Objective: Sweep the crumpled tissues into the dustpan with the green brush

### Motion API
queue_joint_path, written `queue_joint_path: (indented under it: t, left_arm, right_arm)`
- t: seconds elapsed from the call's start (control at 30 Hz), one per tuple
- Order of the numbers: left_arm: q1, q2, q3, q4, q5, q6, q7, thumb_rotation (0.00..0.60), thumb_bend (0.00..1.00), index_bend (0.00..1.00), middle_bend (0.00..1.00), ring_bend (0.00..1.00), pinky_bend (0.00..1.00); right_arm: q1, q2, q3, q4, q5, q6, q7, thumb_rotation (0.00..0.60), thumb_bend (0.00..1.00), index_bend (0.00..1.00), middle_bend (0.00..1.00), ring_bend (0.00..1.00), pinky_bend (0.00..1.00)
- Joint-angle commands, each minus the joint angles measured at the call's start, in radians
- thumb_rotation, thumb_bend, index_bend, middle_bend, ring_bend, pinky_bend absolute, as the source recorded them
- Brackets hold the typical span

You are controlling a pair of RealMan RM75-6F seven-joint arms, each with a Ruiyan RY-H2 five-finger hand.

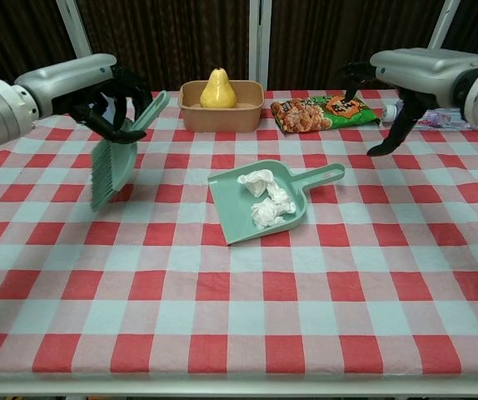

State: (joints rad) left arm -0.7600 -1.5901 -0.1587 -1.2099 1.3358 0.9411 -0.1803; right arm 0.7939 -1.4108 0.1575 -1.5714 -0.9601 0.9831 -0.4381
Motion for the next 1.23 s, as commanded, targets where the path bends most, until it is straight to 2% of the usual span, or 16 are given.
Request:
queue_joint_path:
  t: [0.03,0.1,0.23,0.33,0.43,0.6,0.7,0.77,0.83,0.9,1.07,1.23]
  left_arm:
    - [0.026,0.073,0.050,-0.069,-0.125,-0.047,0.340,0.600,0.51,0.46,0.52,0.57,0.84]
    - [0.024,0.075,0.050,-0.096,-0.162,-0.050,0.415,0.600,0.46,0.40,0.49,0.56,0.82]
    - [0.012,0.083,0.054,-0.138,-0.253,-0.071,0.565,0.600,0.29,0.28,0.40,0.50,0.77]
    - [0.021,0.107,0.046,-0.187,-0.295,-0.050,0.595,0.600,0.23,0.25,0.34,0.44,0.73]
    - [0.060,0.160,0.029,-0.262,-0.284,0.008,0.537,0.600,0.21,0.25,0.34,0.43,0.72]
    - [0.162,0.300,0.026,-0.363,-0.198,0.150,0.416,0.600,0.21,0.25,0.34,0.43,0.69]
    - [0.230,0.366,0.039,-0.371,-0.167,0.237,0.378,0.600,0.20,0.25,0.34,0.41,0.61]
    - [0.278,0.394,0.054,-0.351,-0.156,0.297,0.379,0.600,0.20,0.25,0.33,0.34,0.50]
    - [0.321,0.408,0.070,-0.330,-0.153,0.348,0.391,0.600,0.21,0.25,0.31,0.29,0.40]
    - [0.372,0.416,0.090,-0.307,-0.149,0.406,0.410,0.600,0.20,0.25,0.30,0.26,0.34]
    - [0.485,0.428,0.133,-0.288,-0.131,0.506,0.381,0.600,0.21,0.25,0.29,0.26,0.30]
    - [0.583,0.429,0.167,-0.292,-0.103,0.602,0.370,0.600,0.21,0.25,0.29,0.26,0.28]
  right_arm:
    - [-0.043,0.059,-0.016,-0.063,-0.043,0.048,0.013,0.600,0.03,0.12,0.21,0.00,0.00]
    - [-0.059,0.083,-0.021,-0.085,-0.059,0.061,0.026,0.600,0.03,0.11,0.21,0.00,0.00]
    - [-0.095,0.132,-0.037,-0.114,-0.089,0.077,0.057,0.600,0.03,0.11,0.21,0.00,0.00]
    - [-0.123,0.164,-0.048,-0.123,-0.112,0.096,0.077,0.600,0.03,0.11,0.21,0.00,0.00]
    - [-0.157,0.207,-0.056,-0.134,-0.140,0.119,0.113,0.600,0.03,0.11,0.22,0.00,0.00]
    - [-0.216,0.299,-0.074,-0.151,-0.197,0.150,0.183,0.600,0.06,0.11,0.23,0.01,0.00]
    - [-0.257,0.356,-0.089,-0.156,-0.233,0.168,0.243,0.600,0.10,0.11,0.22,0.01,0.00]
    - [-0.292,0.386,-0.099,-0.153,-0.266,0.196,0.293,0.600,0.12,0.11,0.20,0.01,0.00]
    - [-0.332,0.402,-0.114,-0.146,-0.306,0.236,0.340,0.600,0.14,0.11,0.17,0.00,0.00]
    - [-0.378,0.411,-0.127,-0.130,-0.351,0.294,0.389,0.600,0.14,0.11,0.15,0.00,0.00]
    - [-0.476,0.414,-0.157,-0.080,-0.437,0.409,0.502,0.600,0.14,0.10,0.13,0.00,0.00]
    - [-0.558,0.406,-0.177,-0.055,-0.480,0.499,0.552,0.600,0.14,0.10,0.13,0.00,0.00]
